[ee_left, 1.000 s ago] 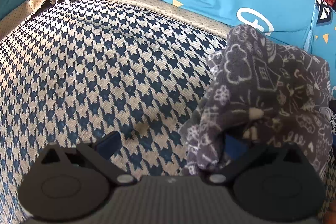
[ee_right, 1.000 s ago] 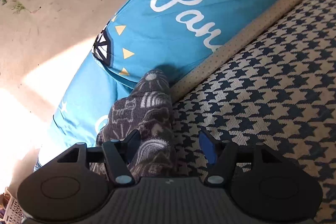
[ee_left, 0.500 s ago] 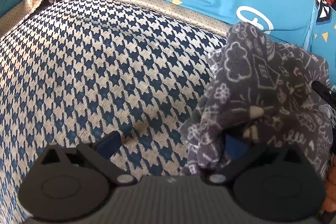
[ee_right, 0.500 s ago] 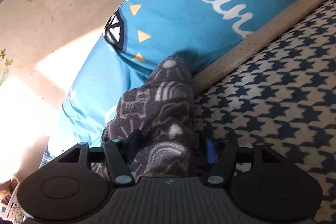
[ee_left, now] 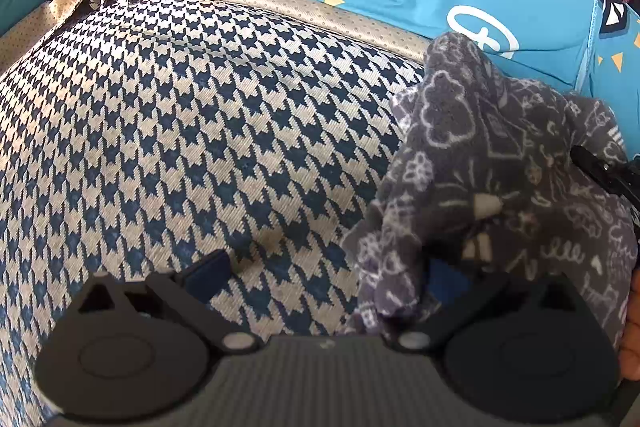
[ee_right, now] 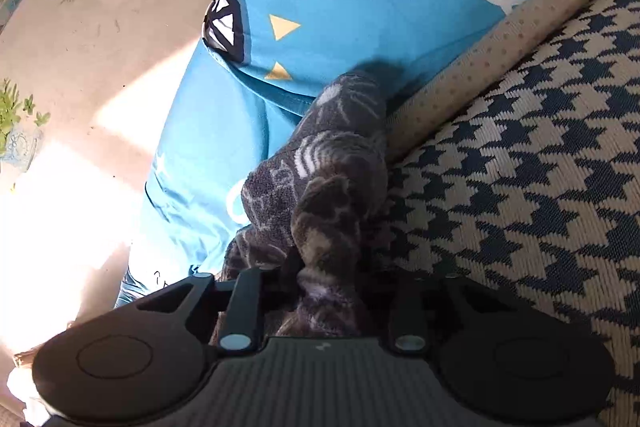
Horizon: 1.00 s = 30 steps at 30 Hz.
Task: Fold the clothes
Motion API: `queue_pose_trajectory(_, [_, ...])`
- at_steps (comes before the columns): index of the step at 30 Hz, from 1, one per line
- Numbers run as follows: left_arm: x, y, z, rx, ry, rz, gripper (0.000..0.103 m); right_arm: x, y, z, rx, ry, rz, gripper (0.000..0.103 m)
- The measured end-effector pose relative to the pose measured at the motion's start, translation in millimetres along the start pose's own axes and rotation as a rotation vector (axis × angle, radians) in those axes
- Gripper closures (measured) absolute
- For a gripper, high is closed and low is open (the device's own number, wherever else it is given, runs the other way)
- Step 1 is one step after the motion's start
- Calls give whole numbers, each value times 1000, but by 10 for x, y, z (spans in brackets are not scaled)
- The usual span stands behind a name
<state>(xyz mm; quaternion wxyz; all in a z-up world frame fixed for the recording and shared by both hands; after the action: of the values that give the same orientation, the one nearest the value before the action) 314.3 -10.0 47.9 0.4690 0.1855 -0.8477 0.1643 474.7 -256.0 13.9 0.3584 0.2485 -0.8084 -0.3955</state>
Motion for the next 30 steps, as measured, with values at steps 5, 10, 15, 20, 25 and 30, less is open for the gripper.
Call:
queue_pose_trajectory(5, [18, -17, -7, -5, -3, -17, 0, 2, 83, 26, 26, -26, 45, 87])
queue_pose_trajectory(10, [62, -43, -11, -23, -1, -23, 0, 81, 228, -5, 37, -71, 75, 88])
queue_pose_trajectory(15, [108, -115, -7, -50, 1, 4, 0, 250, 467, -105, 93, -136, 114, 88])
queue_pose_trajectory(20, [169, -266, 37, -86, 3, 59, 0, 493, 517, -254, 115, -215, 190, 88])
queue_pose_trajectory(25, [253, -443, 93, -160, -27, 75, 0, 865, 399, -343, 85, -285, 255, 88])
queue_pose_trajectory(30, [299, -567, 141, -205, -37, 94, 0, 1132, 293, -418, 66, -336, 329, 88])
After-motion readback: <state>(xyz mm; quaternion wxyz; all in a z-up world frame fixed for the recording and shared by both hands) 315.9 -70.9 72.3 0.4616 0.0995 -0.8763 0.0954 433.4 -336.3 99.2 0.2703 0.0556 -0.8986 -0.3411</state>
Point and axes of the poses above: each gripper's, at about its wrist camera, not at the fingertips, and x roughly against the way its jaws point, y to its left, z to its underside, the point moved 7 cm from there along -x, roughly the way its jaws point, and after that the axes turned 2 degrees about -x, right-handed, at the moved point
